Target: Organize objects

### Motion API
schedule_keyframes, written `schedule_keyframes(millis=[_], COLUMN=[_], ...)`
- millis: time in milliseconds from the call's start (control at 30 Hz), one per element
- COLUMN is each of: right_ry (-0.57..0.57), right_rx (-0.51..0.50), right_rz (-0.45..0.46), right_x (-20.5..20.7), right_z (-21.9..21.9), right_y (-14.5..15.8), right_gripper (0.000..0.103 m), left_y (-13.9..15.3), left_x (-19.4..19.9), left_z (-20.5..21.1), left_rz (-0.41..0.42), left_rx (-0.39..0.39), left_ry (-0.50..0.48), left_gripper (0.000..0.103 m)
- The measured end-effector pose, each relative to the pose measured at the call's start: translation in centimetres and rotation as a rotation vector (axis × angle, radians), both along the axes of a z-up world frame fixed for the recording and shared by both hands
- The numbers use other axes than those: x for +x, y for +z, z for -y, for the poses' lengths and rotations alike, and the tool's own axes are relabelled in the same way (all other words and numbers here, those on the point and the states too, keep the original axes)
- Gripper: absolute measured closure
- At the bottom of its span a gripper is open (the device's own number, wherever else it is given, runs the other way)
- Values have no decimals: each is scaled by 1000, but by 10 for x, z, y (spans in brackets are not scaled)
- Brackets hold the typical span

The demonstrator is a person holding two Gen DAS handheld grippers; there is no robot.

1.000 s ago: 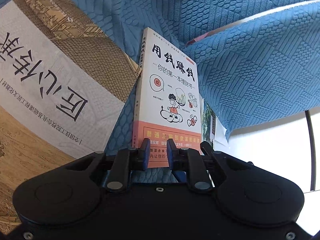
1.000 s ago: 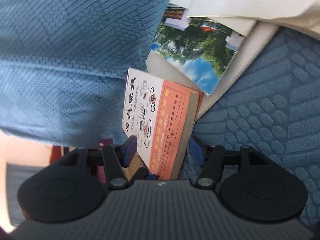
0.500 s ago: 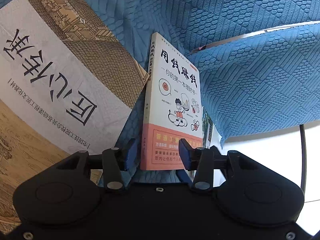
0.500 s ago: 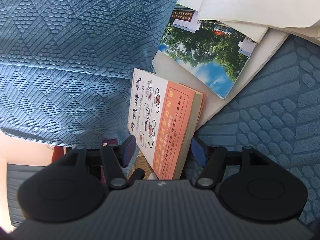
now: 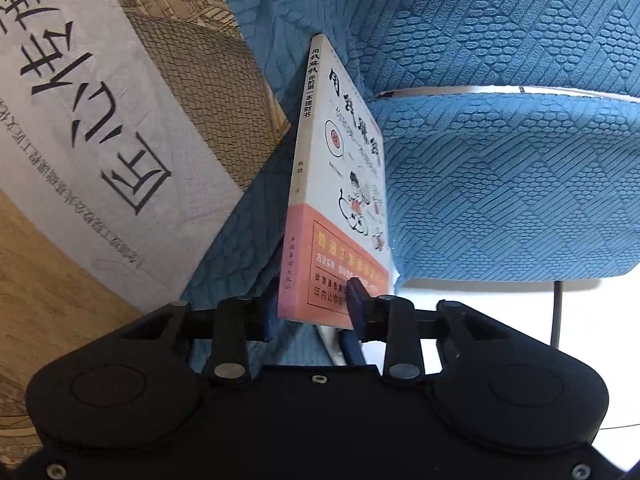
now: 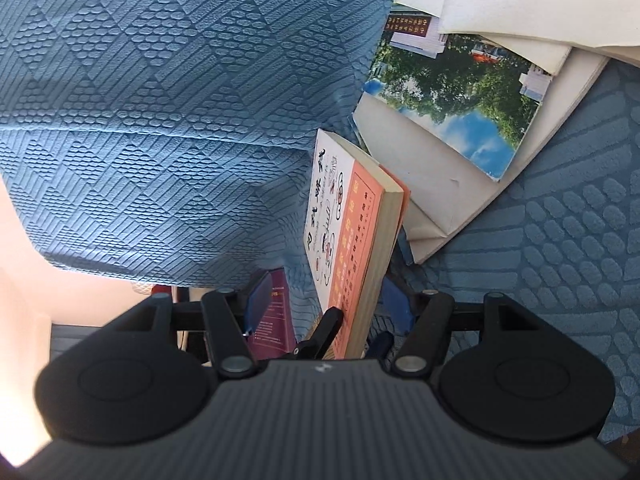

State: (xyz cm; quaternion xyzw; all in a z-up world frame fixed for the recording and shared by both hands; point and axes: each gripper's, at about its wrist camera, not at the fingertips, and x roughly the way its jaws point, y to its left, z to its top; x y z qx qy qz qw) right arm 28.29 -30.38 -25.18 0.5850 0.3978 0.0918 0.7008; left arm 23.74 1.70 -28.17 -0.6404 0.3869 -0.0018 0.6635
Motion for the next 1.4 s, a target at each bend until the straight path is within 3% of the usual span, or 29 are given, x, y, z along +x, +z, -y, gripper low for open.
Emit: schedule_keyframes(millis=[267, 500, 733, 800, 867, 967, 1267, 1400], right_ry=[23, 60, -39, -55, -64, -48, -18, -4], right_rx=[-10, -51, -92, -98, -108, -137, -203, -225], right_rz=[-20, -37, -73, -69, -61, -35, 68, 86], right_x=[2, 13, 20, 21, 21, 19, -3, -15], right_z=[0, -11, -5, -3, -1, 0, 4, -3], right_y=[-2, -10, -15, -13, -11, -2, 39, 64], right_gripper=[38, 39, 40, 43, 60, 75, 81, 81], left_y=[24, 32, 37, 40, 43, 52, 86, 97], left_x=[6, 4, 2, -1, -5, -9, -23, -40], left_z=[-4, -8, -10, -11, -13, -16, -15, -25], left_rz=[62, 61, 75, 80, 86, 88, 124, 147], left_rx=[70, 92, 92, 96, 96, 103, 116, 69], left_ry=[-10, -18, -27, -28, -25, -38, -128, -134], left_gripper=[91, 92, 92, 91, 91, 90, 86, 86])
